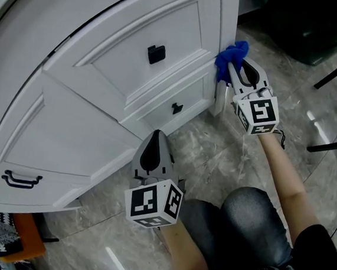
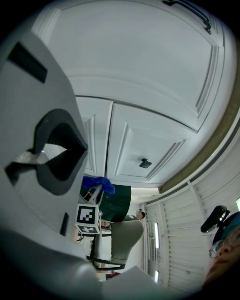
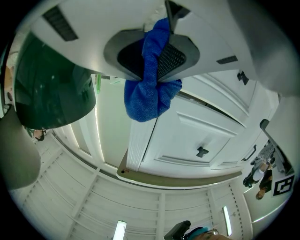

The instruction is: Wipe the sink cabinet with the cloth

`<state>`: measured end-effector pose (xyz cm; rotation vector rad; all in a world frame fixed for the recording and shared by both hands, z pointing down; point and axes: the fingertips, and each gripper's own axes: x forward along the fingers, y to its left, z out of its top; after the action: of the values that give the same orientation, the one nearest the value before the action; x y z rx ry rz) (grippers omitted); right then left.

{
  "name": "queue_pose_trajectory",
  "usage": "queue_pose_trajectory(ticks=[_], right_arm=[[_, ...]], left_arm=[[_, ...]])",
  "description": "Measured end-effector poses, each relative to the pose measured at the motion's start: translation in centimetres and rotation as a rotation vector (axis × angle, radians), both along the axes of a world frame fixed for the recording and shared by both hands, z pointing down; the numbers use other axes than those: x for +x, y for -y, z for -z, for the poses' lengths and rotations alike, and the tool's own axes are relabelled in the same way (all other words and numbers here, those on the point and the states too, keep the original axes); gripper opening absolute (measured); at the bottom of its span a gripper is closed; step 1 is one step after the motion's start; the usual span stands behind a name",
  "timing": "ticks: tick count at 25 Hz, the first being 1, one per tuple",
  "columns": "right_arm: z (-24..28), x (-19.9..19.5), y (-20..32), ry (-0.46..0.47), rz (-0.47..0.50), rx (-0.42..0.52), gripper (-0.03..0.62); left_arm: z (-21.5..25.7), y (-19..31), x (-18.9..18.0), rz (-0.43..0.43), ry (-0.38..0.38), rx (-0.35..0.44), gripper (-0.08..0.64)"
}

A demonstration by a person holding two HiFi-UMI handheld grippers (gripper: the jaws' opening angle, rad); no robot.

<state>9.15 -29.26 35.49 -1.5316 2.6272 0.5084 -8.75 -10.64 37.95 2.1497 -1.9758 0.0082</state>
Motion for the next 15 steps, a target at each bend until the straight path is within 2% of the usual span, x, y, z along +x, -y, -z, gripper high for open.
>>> queue_pose_trajectory(ticks=[8, 15], right_arm=[[-2.5, 0.0, 0.1, -0.018, -0.006, -0.027, 0.078], [-5.6, 0.0, 0.3, -0.019, -0.025, -0.098, 0.078]], left_arm=[[0.0, -0.1, 0.0, 0.002, 0.008, -0.006, 0.005], [0.2, -0.1, 0.2, -0.005, 0.006, 0.001, 0.005]])
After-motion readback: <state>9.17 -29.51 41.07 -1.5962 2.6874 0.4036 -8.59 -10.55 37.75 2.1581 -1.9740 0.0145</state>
